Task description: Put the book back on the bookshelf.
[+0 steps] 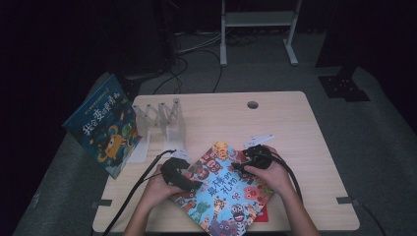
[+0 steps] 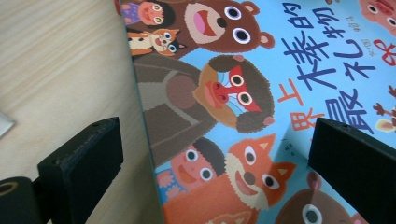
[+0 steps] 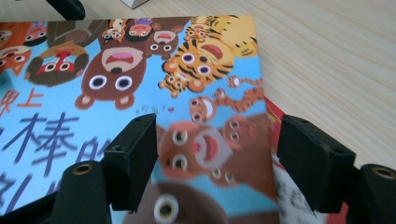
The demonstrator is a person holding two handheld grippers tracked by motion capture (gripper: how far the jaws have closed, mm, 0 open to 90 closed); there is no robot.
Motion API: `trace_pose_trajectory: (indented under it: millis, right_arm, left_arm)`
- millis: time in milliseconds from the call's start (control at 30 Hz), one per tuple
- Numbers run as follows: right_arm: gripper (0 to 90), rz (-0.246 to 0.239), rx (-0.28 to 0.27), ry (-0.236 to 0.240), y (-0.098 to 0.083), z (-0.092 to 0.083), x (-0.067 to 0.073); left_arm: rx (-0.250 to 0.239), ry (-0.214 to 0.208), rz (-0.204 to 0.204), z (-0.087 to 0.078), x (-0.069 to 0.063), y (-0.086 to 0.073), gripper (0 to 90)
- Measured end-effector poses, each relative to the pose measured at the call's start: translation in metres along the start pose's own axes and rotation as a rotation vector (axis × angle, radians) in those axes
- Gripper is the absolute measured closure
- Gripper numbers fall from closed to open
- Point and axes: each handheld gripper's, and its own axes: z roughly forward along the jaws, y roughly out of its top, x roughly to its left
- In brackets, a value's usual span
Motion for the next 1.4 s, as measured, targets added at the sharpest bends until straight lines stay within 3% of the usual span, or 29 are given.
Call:
trace_pose_trajectory:
  millis: [133,267,800,1067,1267,1400]
  right_arm:
    - [27.6,0.003,-0.008,-0.021,-0.012,-0.015,-0.002]
    - [27.3,0.014,-0.024,-0.041,-0.029,-0.032,-0.003]
    - [25.4,0.027,-0.037,-0.069,-0.089,-0.085,0.009]
    - [24.0,0.023,-0.027,-0.063,-0.107,-0.094,0.022]
    - [20.7,0.013,-0.025,-0.062,-0.114,-0.091,0.034]
    - [20.6,0.031,-0.034,-0.056,-0.115,-0.090,0.033]
  left_arm:
    - [0.003,-0.003,0.004,0.001,-0.002,0.001,1.7]
    - [0.012,-0.043,-0.002,0.006,-0.004,0.002,0.0]
    - [0.014,-0.064,-0.039,0.008,-0.002,0.000,0.0]
    - [0.021,-0.066,-0.047,0.008,-0.001,0.000,0.0]
    - [0.022,-0.070,-0.058,0.008,-0.001,0.000,0.0]
    - [0.030,-0.072,-0.058,0.008,0.001,0.001,0.0]
